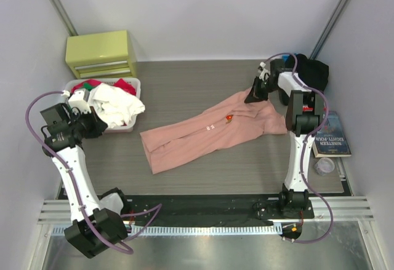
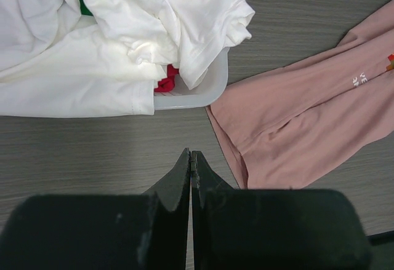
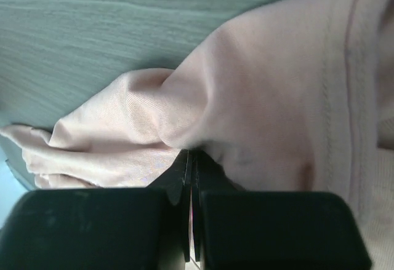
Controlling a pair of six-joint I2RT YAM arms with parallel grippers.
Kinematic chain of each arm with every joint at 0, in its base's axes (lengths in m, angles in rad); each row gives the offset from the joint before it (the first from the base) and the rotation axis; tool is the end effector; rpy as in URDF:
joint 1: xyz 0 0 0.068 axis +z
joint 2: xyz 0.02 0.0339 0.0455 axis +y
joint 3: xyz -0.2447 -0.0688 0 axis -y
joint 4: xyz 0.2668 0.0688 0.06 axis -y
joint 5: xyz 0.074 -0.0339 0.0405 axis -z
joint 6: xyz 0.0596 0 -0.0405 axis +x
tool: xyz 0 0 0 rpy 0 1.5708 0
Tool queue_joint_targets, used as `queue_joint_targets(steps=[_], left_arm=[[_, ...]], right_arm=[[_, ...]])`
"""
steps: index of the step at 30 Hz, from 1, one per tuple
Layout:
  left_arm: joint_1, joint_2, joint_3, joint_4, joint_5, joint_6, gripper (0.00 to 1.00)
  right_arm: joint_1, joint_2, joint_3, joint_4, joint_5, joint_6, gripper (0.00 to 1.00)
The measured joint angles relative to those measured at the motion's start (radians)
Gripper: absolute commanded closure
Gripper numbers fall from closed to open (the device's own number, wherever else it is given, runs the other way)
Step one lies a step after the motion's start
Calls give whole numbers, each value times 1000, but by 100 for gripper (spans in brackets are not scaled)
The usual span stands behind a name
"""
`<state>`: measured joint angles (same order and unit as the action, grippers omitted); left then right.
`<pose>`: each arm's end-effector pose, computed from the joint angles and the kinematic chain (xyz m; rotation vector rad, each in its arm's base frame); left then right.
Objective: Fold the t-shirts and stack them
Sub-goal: Rotate the tshirt 90 degrees
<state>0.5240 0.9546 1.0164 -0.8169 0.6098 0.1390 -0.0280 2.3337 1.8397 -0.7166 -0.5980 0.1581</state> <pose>0.2168 0.0858 0.3054 -0.1254 2.1839 -0.3402 0.4966 0.0197 0.1014 0.0999 2.7005 0.8618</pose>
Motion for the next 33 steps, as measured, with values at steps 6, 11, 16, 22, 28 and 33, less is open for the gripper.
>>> queue_joint_targets(steps=[6,11,16,22,28,33], left_arm=[[0,17,-2,2,-10,0,100],[0,47,-2,3,2,-24,100],[0,25,-14,4,-2,-27,100],[0,2,-27,-5,-26,-22,100],[0,3,-27,-8,-30,-22,100],[0,5,-27,-9,-30,-22,100]], right_arm=[[17,34,76,-16,46,13,99],[77,227,415,-115,61,6,99],[188,296,535,-122,57,-12,99],[289,274,463,-74,-7,-10,99],[290,233,387,-46,-17,-5,99],[262,227,374,-47,-14,10,99]])
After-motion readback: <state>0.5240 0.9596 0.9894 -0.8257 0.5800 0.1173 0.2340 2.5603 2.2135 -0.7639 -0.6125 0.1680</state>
